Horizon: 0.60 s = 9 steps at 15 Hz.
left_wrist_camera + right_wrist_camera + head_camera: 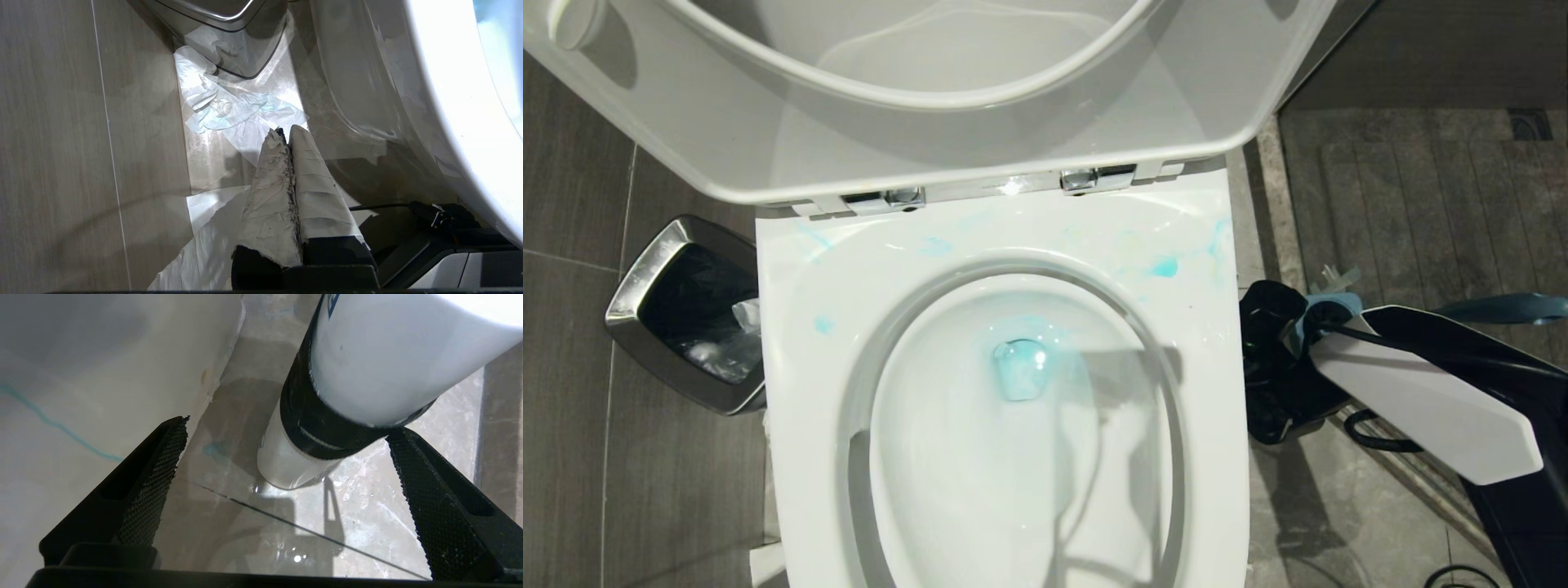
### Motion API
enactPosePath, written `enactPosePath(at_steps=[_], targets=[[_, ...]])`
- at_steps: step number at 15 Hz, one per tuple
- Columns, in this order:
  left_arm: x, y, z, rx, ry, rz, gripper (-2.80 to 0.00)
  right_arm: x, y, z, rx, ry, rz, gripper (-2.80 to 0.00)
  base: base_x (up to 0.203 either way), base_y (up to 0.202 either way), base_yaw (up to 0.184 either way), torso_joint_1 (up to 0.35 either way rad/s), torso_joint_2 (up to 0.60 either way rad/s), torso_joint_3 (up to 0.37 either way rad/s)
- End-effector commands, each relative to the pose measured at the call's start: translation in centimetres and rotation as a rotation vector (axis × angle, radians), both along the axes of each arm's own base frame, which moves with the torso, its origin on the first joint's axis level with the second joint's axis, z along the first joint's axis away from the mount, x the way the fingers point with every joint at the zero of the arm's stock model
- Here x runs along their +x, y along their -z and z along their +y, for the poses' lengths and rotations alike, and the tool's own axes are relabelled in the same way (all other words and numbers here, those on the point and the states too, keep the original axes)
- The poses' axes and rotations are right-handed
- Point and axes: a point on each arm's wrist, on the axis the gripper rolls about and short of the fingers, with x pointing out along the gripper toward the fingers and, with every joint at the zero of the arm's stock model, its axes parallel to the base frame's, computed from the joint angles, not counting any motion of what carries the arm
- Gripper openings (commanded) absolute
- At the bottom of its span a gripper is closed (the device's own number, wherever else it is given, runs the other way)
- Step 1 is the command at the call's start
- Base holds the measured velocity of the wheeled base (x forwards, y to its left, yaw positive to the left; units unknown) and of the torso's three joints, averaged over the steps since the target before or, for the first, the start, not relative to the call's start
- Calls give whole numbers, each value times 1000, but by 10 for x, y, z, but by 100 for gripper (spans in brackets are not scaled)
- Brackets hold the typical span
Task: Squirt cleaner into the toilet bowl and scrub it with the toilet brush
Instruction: Place the cleaning agent on the floor
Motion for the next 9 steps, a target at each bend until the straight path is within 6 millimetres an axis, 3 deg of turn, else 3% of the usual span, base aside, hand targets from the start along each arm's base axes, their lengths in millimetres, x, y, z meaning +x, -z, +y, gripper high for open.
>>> enactPosePath(at_steps=[1,9], targets=[[0,0,0,0,0,2,-280,-1,-4,-1,2,3,-14,0,0,0,0,0,0,0],[0,0,0,2,0,2,-280,3,-10,-30,0,82,-20,0,0,0,0,0,0,0]])
